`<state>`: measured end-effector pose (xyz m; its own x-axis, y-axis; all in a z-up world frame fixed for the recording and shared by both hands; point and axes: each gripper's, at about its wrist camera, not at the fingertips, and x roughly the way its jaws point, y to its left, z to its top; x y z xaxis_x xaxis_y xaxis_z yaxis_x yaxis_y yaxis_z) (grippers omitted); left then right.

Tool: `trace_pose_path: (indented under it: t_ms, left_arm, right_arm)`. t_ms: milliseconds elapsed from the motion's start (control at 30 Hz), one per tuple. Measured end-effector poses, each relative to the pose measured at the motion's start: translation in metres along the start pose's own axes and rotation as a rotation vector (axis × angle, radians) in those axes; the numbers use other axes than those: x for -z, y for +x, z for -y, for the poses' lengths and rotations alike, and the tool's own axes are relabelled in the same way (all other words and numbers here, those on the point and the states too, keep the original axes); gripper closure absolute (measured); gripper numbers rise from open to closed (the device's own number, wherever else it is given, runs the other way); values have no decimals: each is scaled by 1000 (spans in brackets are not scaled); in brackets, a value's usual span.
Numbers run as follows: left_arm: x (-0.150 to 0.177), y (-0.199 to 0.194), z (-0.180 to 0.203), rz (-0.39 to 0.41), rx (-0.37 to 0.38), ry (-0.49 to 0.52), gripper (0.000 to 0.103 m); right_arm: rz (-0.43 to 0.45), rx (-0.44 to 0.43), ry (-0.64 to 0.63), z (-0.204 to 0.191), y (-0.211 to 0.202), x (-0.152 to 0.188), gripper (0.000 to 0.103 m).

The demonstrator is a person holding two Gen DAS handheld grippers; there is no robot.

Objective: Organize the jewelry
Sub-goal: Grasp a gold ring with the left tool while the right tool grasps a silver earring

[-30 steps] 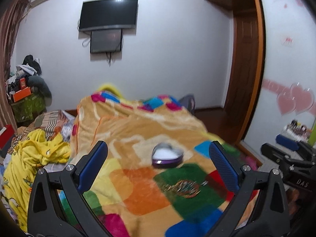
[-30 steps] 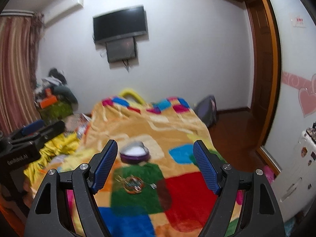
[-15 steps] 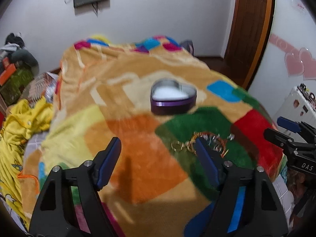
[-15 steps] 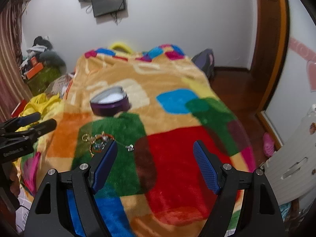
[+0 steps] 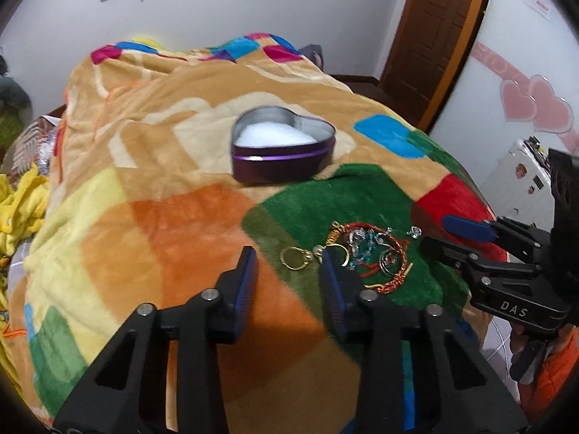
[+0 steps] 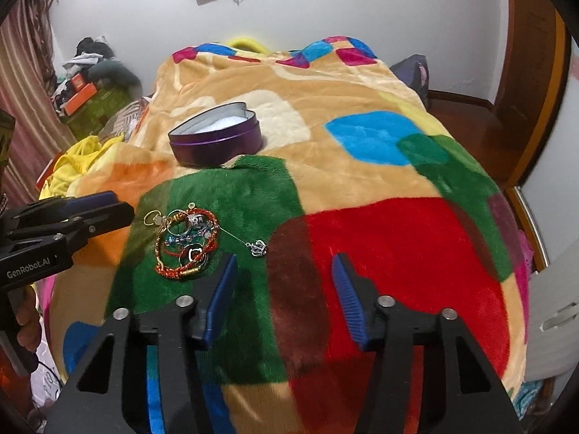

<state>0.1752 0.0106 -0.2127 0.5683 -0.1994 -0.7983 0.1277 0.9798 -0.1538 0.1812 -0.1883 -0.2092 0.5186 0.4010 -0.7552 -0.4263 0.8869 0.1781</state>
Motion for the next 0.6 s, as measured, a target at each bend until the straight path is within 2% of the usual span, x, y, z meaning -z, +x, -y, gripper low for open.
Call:
trace_pose_path:
  t_ms: [133,333,467,500,600]
  left_arm:
    - [2,15,-3,-36,11,-16,71]
    - [2,21,-1,-31,13,-17,71]
    - [3,24,-2,-25,25,-12,82]
    - [3,24,-3,-23,28,-13,82]
    - [4,21,-4,-10,32,-17,82]
  right_arm:
    - [-1,-27,-14,-3,4,-3,68]
    - [-9,-40,-47,-9,12,-4,77]
    - [-19,-80,-44,-11,16,-6,88]
    - [-22,-81,-46,-12,17,-7,91]
    - [-22,-76,-53,-15,19,-7,91]
